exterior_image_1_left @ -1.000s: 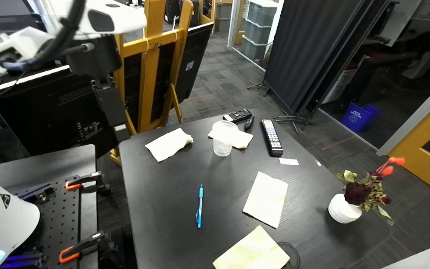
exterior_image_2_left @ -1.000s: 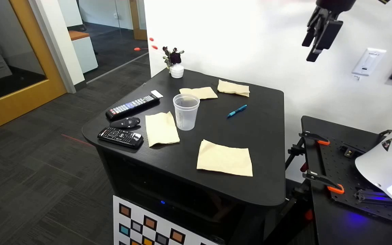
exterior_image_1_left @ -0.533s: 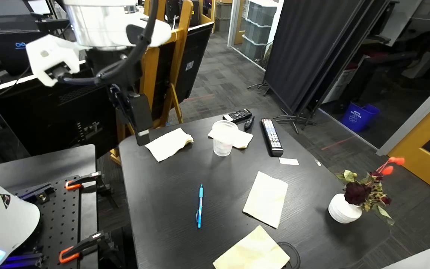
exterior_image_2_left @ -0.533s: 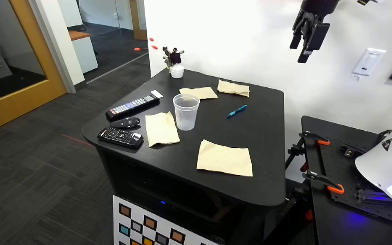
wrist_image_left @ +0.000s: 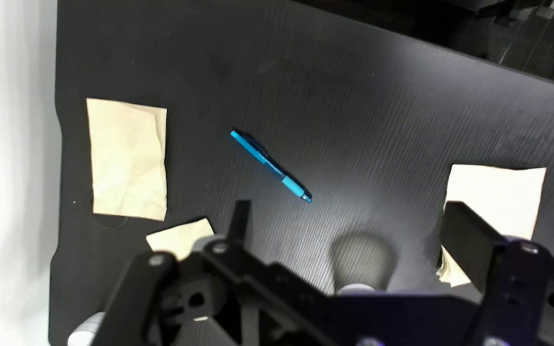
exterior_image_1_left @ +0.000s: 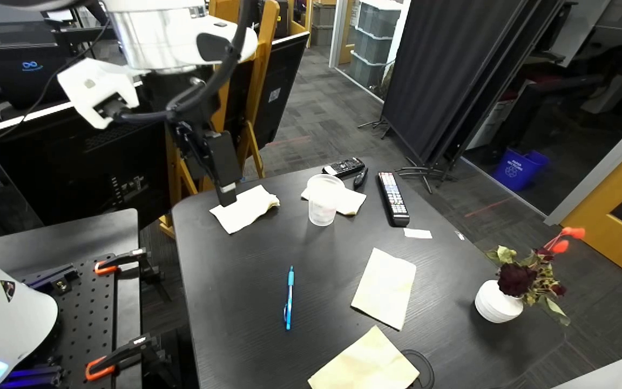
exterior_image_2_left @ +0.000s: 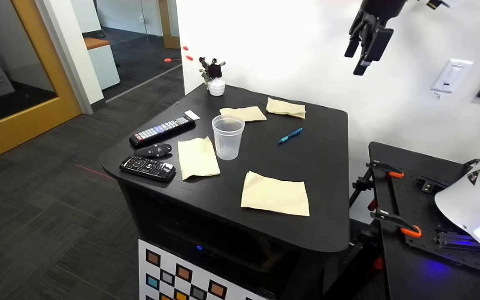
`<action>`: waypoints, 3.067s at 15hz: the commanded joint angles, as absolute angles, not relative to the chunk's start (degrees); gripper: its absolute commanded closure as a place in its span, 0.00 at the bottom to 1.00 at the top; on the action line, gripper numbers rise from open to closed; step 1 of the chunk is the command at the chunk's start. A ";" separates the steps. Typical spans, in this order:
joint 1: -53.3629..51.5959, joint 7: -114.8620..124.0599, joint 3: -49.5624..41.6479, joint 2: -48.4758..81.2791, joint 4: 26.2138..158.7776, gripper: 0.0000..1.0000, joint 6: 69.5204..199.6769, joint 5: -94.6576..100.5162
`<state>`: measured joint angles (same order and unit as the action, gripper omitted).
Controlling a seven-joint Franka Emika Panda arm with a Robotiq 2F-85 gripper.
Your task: Put the green pen in the cup
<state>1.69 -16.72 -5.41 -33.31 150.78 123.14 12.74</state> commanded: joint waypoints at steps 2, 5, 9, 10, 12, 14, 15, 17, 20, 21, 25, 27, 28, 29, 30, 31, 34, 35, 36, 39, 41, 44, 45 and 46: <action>1.40 -23.21 -7.73 -24.52 148.18 0.00 129.70 15.64; 1.15 -31.43 -9.83 -18.74 146.00 0.00 131.47 15.52; 1.45 -44.14 -11.91 -11.82 142.63 0.00 132.44 14.09; 1.81 -46.11 -11.93 -10.07 141.97 0.00 133.34 14.12; 2.25 -50.84 -12.11 -6.86 140.86 0.00 135.56 13.44; 2.75 -54.62 -11.85 -4.23 140.34 0.00 138.55 12.30; 2.94 -56.35 -11.58 -2.93 140.06 0.00 139.66 11.52; 3.70 -54.22 -10.41 -4.56 141.63 0.00 138.71 12.39; 4.02 -54.57 -9.94 -3.42 141.50 0.00 138.92 12.24; 4.02 -54.57 -9.91 -3.54 141.50 0.00 138.92 12.24; 3.86 -59.58 -10.24 -1.32 141.39 0.00 141.75 8.19; 3.92 -64.23 -10.17 0.80 141.22 0.00 143.68 4.12; 4.08 -66.14 -9.98 2.00 141.28 0.00 145.18 2.28; 4.29 -68.71 -9.67 3.16 141.16 0.00 146.13 -0.05; 4.65 -70.92 -9.29 4.30 141.02 0.00 147.22 -2.15; 5.05 -73.01 -8.74 5.29 140.98 0.00 148.07 -4.08; 6.34 -75.74 -6.95 8.14 141.05 0.00 151.61 -6.68; 6.71 -75.54 -6.43 8.97 141.01 0.00 152.62 -6.69; 7.12 -75.47 -5.88 9.74 140.94 0.00 153.55 -6.69; 7.74 -73.10 -4.97 12.03 140.56 0.00 156.14 -4.52; 7.72 -71.70 -5.01 13.44 140.23 0.00 157.81 -2.91; 7.73 -69.53 -5.16 15.51 139.41 0.00 159.11 -0.56; 7.65 -68.32 -5.27 16.04 139.04 0.00 159.08 0.44; 7.78 -67.66 -5.17 16.73 138.53 0.00 158.91 0.95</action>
<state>6.54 -70.75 -6.09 14.43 140.44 157.63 -1.59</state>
